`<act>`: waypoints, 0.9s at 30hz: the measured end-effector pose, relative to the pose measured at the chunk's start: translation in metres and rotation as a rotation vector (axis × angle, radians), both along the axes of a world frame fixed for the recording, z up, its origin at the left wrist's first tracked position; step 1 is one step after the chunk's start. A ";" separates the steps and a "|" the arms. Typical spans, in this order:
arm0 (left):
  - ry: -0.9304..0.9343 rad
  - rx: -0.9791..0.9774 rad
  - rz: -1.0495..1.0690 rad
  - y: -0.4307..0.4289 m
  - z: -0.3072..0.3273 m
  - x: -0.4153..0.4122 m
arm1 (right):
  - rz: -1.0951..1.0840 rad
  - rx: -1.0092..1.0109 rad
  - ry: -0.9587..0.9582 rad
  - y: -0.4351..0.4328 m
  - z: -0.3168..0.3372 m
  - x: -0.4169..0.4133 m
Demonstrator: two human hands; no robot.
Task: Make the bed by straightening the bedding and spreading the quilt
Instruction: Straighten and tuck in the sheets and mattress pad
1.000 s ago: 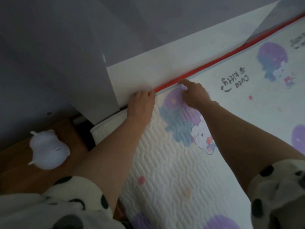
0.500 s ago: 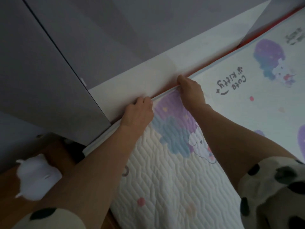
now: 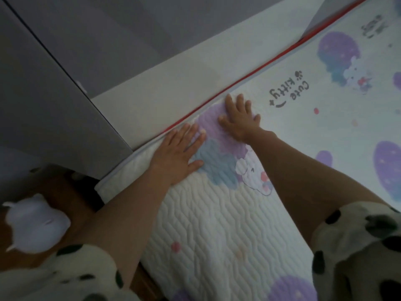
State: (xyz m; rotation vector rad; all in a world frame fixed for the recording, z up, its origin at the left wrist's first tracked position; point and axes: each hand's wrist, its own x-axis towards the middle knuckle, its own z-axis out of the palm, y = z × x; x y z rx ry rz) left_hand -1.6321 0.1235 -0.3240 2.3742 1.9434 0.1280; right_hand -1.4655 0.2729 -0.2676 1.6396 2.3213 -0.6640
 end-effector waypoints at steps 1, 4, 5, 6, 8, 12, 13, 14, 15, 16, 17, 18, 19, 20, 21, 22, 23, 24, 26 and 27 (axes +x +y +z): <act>0.005 0.000 -0.014 -0.001 0.005 0.001 | 0.017 0.044 0.021 -0.007 0.002 0.006; 0.016 0.027 -0.145 -0.010 0.018 0.007 | 0.038 0.158 0.103 -0.051 0.003 0.029; 0.010 0.029 -0.219 -0.017 0.022 0.011 | 0.059 0.172 0.125 -0.070 0.002 0.038; 0.007 0.006 -0.288 -0.024 0.024 0.015 | 0.091 0.169 0.137 -0.088 0.000 0.046; 0.019 -0.038 -0.375 -0.041 0.022 0.019 | 0.153 0.136 0.125 -0.122 -0.007 0.060; 0.093 -0.116 -0.364 -0.058 0.022 0.019 | 0.197 0.033 0.045 -0.168 -0.020 0.083; 0.120 -0.137 -0.366 -0.062 0.022 0.020 | 0.198 0.012 0.032 -0.178 -0.021 0.087; 0.141 -0.161 -0.369 -0.067 0.021 0.019 | 0.197 -0.004 0.026 -0.187 -0.023 0.089; 0.157 -0.176 -0.370 -0.072 0.021 0.017 | 0.193 -0.020 0.025 -0.197 -0.024 0.089; 0.168 -0.181 -0.364 -0.081 0.021 0.016 | 0.191 -0.041 0.022 -0.210 -0.026 0.089; 0.170 -0.181 -0.353 -0.089 0.020 0.014 | 0.193 -0.059 0.013 -0.222 -0.027 0.088; 0.168 -0.182 -0.345 -0.096 0.018 0.011 | 0.203 -0.069 -0.002 -0.236 -0.030 0.085; 0.191 -0.195 -0.353 -0.104 0.019 0.009 | 0.221 -0.064 -0.015 -0.255 -0.033 0.083; 0.214 -0.222 -0.361 -0.110 0.019 0.005 | 0.253 -0.046 -0.023 -0.274 -0.037 0.080; 0.224 -0.250 -0.361 -0.116 0.017 0.001 | 0.299 -0.014 -0.021 -0.294 -0.043 0.079; 0.223 -0.267 -0.360 -0.122 0.019 -0.002 | 0.365 0.034 -0.016 -0.315 -0.049 0.078; 0.228 -0.270 -0.350 -0.129 0.021 -0.003 | 0.448 0.086 -0.009 -0.335 -0.055 0.078; 0.245 -0.274 -0.345 -0.135 0.023 -0.004 | 0.540 0.127 -0.005 -0.352 -0.060 0.080; 0.318 -0.315 -0.334 -0.149 0.023 -0.004 | 0.733 0.159 -0.022 -0.377 -0.066 0.086; 0.341 -0.323 -0.328 -0.155 0.022 -0.004 | 0.796 0.173 -0.024 -0.384 -0.067 0.091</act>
